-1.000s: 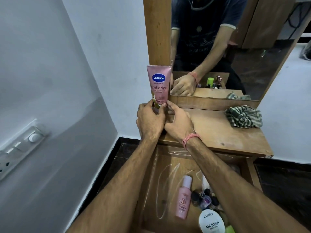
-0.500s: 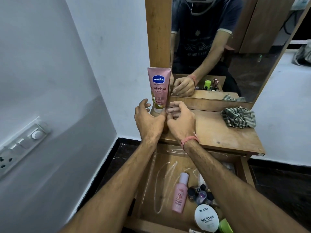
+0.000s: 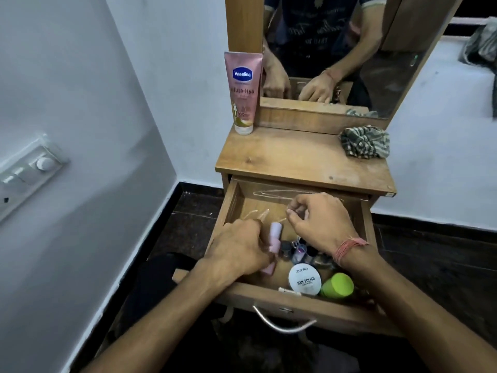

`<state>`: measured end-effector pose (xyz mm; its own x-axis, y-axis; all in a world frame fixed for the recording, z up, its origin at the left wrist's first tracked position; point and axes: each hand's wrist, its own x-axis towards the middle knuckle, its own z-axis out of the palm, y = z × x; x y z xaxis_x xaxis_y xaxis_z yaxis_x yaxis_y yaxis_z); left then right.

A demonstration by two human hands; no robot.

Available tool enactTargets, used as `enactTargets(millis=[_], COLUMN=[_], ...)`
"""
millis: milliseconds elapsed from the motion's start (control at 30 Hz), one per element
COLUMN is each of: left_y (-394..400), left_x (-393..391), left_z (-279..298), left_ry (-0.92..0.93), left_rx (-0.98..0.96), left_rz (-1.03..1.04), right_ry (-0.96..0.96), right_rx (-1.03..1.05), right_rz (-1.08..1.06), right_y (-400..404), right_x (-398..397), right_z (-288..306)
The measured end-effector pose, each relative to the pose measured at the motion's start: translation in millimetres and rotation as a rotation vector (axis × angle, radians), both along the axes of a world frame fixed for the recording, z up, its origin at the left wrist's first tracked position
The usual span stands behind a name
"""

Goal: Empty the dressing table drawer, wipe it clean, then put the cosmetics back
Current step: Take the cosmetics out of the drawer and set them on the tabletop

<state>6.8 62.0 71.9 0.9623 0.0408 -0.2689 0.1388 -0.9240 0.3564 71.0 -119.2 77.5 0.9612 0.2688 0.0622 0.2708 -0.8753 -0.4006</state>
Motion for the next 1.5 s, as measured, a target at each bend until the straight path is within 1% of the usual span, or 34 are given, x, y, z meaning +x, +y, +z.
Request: enactTargets(millis=[67, 167, 233, 300, 400, 433, 500, 533, 600, 667, 733, 800, 967, 1100, 1500], left_y=[-5, -6, -2, 6, 22, 26, 30, 29, 26, 20, 14, 11, 14, 18, 18], left_x=[2, 6, 6, 4, 4, 5, 12, 18, 37, 62, 89, 117, 165, 170, 172], left_z=[-1, -4, -4, 0, 14, 21, 37, 44, 50, 50, 46, 39, 19, 7, 12], left_ry=[0.039, 0.092, 0.088, 0.036, -0.176, -0.283, -0.506, -0.586, -0.670, -0.727, -0.784, -0.809, -0.809, -0.795, -0.764], left_rx=[0.026, 0.001, -0.027, -0.073, -0.170, -0.230, -0.409, -0.497, -0.610, -0.668, -0.719, -0.785, -0.872, -0.712, -0.539], left_rz=[0.033, 0.077, 0.096, 0.127, 0.184, 0.201, 0.224, 0.222, 0.201, 0.189, 0.200, 0.253, 0.349, 0.268, 0.274], right_ry=[0.058, 0.093, 0.109, 0.119, 0.094, 0.104, 0.193, 0.240, 0.268, 0.220, 0.133, 0.056, -0.031, -0.093, -0.145], right_rx=[0.008, 0.020, 0.037, 0.104, 0.295, 0.396, 0.648, 0.774, 0.959, 1.047, 1.050, 1.012, 0.920, 0.824, 0.675], right_rz=[-0.020, -0.033, -0.044, -0.043, -0.015, 0.002, 0.055, 0.073, 0.066, 0.021, -0.016, -0.035, -0.042, -0.075, -0.177], right_y=[-2, -3, -3, -3, -2, 0, 10, 16, 30, 40, 46, 50, 63, 70, 78], right_x=[-1, -2, -3, -5, -10, -11, -7, -4, 8, 25, 50, 79, 139, 163, 172], right_z=[0, 0, 1, 5, 12, 14, 19, 23, 30, 36, 37, 35, 24, 15, 12])
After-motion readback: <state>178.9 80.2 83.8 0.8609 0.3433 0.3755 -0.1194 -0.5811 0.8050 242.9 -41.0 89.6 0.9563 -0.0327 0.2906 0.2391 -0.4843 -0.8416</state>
